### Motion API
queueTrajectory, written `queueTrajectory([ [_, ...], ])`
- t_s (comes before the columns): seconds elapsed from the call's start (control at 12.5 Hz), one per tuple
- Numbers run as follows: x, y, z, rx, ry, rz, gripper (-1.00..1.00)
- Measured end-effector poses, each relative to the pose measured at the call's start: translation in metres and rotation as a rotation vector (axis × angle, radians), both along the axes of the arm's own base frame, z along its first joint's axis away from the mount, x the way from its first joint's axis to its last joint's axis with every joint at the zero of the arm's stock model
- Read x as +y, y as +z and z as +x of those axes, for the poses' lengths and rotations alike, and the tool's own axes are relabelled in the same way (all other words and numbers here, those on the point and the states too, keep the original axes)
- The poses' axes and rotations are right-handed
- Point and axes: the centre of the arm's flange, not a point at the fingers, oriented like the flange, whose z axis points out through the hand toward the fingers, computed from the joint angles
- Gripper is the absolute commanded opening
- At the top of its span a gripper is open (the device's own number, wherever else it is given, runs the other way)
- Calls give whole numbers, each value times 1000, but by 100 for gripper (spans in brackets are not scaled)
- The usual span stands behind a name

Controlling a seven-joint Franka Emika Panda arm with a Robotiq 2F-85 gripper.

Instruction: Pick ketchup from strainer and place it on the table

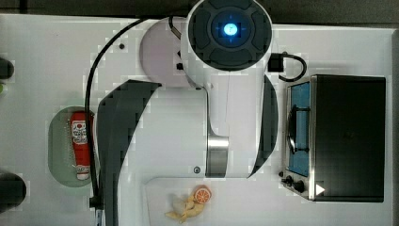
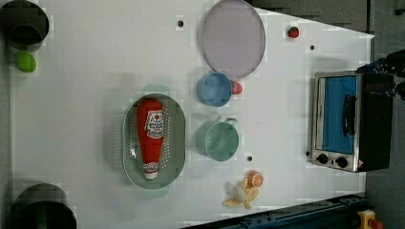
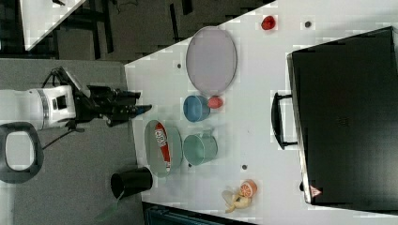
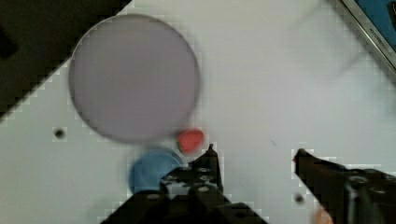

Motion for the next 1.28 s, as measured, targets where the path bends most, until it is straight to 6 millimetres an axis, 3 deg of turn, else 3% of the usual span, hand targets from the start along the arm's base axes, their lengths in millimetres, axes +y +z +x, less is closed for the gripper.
queueTrajectory([
  [0.16,1,2,-46,139,-2,3,80],
  [0.24,1,16,-62,145,-4,-1,99],
  [0.32,4,35,-71,110,2,-4,100],
  [0.48,23,71,-75,11,38,-17,100],
  [0.64,59,82,-63,-88,103,-27,100],
  [0.8,120,55,-57,-53,218,-26,100],
  [0.96,196,8,-57,19,365,-17,100],
  [1.12,267,-43,-72,87,506,0,100],
  [1.28,321,-80,-99,142,611,24,100],
])
